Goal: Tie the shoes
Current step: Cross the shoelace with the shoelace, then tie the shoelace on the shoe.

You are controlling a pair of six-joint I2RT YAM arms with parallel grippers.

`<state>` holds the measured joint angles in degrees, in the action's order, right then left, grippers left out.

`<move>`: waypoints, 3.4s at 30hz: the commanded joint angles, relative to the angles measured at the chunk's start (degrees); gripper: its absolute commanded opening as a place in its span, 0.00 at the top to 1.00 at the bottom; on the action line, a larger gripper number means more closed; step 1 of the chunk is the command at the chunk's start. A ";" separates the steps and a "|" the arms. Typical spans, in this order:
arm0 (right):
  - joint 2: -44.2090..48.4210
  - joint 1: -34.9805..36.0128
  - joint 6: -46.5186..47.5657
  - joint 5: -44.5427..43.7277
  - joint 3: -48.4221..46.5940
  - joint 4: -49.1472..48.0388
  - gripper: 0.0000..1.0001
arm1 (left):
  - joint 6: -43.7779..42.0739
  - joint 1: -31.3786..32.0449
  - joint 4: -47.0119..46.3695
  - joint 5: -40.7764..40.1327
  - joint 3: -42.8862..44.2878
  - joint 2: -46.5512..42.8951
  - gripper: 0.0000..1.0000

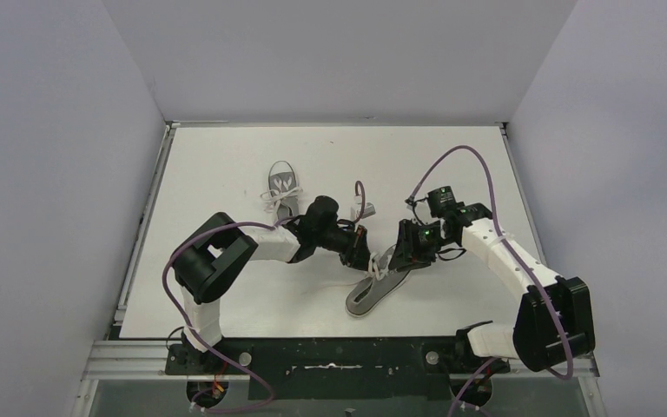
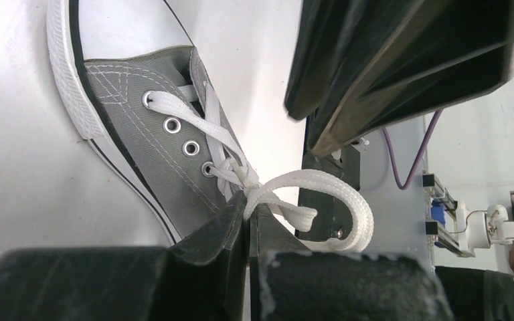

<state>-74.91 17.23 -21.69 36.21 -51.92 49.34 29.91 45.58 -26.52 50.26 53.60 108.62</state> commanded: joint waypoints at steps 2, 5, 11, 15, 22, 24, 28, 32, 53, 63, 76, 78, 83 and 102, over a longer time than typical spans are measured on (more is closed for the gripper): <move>-0.05 0.25 -5.20 8.94 5.00 -16.52 0.71 | 2.50 0.37 -6.32 3.08 -0.17 -0.19 1.00; -0.80 0.23 -5.84 11.05 6.59 -21.14 0.72 | 4.39 0.38 -8.81 4.10 -0.24 0.44 1.00; -3.08 0.25 -5.99 13.23 8.20 -25.30 0.75 | 6.03 0.55 -11.06 4.77 -1.07 0.49 1.00; -4.01 0.22 -7.61 14.59 9.52 -28.96 0.70 | 6.12 0.89 -11.36 4.87 -1.46 0.20 1.00; -4.29 0.25 -14.47 17.88 14.12 -39.04 0.72 | 6.04 0.99 -11.45 4.53 -2.01 -0.25 1.00; -3.55 0.29 -17.05 18.35 15.60 -42.09 0.70 | 5.93 0.99 -11.14 4.13 -1.99 -0.33 1.00; -2.94 0.41 -22.82 19.84 18.57 -48.44 0.61 | 6.01 0.93 -11.01 4.06 -1.13 0.16 1.00; -2.95 0.51 -29.08 20.83 21.79 -57.46 0.62 | 7.04 1.00 -12.12 4.30 -0.31 0.58 1.00; 11.47 1.00 -11.18 -9.34 11.80 -11.42 1.00 | 3.60 1.01 -5.51 1.57 -0.36 -0.62 0.82; 12.95 0.89 -10.30 -12.71 7.64 -6.69 1.00 | 0.33 -0.53 -0.67 0.36 -4.38 -5.35 0.60; 14.66 0.90 -10.03 -15.42 0.31 5.30 1.00 | -14.05 1.32 11.79 -6.31 -6.82 -7.04 0.38; 14.77 0.89 -10.12 -16.14 -1.24 8.11 1.00 | -15.28 2.02 13.19 -7.73 -5.17 -5.58 0.38; 15.33 0.96 -10.48 -16.87 -6.92 15.64 1.00 | -15.28 2.41 10.50 -9.23 -4.71 -2.02 0.45; 13.10 0.32 -6.11 -24.16 -23.87 28.12 1.00 | -23.05 2.29 31.85 -12.77 -7.94 -20.37 1.00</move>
<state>-61.39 18.04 -29.58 15.88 -73.28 76.42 8.95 47.92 -1.69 37.47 44.91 96.55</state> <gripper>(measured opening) 0.028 0.005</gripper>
